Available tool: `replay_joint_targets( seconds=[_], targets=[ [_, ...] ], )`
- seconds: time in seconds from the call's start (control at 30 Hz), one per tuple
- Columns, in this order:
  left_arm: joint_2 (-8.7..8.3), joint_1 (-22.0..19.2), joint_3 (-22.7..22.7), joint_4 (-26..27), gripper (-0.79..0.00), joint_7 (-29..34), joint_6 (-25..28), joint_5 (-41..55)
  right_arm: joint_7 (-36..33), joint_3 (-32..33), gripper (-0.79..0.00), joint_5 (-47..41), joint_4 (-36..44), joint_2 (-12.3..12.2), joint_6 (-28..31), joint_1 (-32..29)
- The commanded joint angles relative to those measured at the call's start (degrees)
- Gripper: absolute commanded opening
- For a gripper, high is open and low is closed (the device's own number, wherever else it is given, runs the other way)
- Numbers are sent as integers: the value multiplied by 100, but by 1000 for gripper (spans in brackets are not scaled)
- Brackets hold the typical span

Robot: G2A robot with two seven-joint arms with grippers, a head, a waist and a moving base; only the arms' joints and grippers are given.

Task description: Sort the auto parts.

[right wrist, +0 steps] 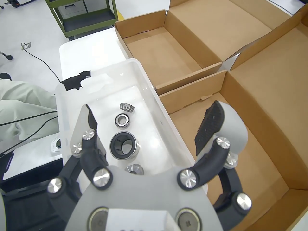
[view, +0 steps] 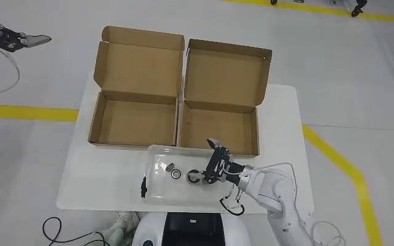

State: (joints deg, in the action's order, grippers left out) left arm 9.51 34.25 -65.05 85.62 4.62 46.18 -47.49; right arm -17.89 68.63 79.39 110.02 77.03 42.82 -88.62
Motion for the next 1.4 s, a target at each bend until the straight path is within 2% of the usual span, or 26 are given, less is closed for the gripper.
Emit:
replay_joint_targets(
  seconds=[0.0, 0.23, 0.43, 0.47, 0.5, 0.6, 0.87, 0.97, 1.37],
  targets=[
    [0, 0, 0, 0, 0, 0, 0, 0, 1, 0, 0, 0, 0, 0, 0, 0],
    [0, 0, 0, 0, 0, 0, 0, 0, -84, -38, 0, 107, 10, -14, 41, 11],
    [0, 0, 0, 0, 0, 0, 0, 0, -255, -293, 0, 800, 310, -110, 657, 63],
    [0, 0, 0, 0, 0, 0, 0, 0, -241, -313, -46, 874, 334, -122, 654, 47],
    [0, 0, 0, 0, 0, 0, 0, 0, -203, -333, -126, 930, 353, -134, 664, 35],
    [0, 0, 0, 0, 0, 0, 0, 0, -107, -364, -160, 1070, 295, -172, 725, 9],
    [0, 0, 0, 0, 0, 0, 0, 0, -240, -496, -157, 1180, -143, -227, 651, 120],
    [0, 0, 0, 0, 0, 0, 0, 0, -453, -630, -120, 1228, -313, -223, 527, 232],
    [0, 0, 0, 0, 0, 0, 0, 0, -993, -1179, -206, 1157, -812, -187, 344, 731]
  ],
)
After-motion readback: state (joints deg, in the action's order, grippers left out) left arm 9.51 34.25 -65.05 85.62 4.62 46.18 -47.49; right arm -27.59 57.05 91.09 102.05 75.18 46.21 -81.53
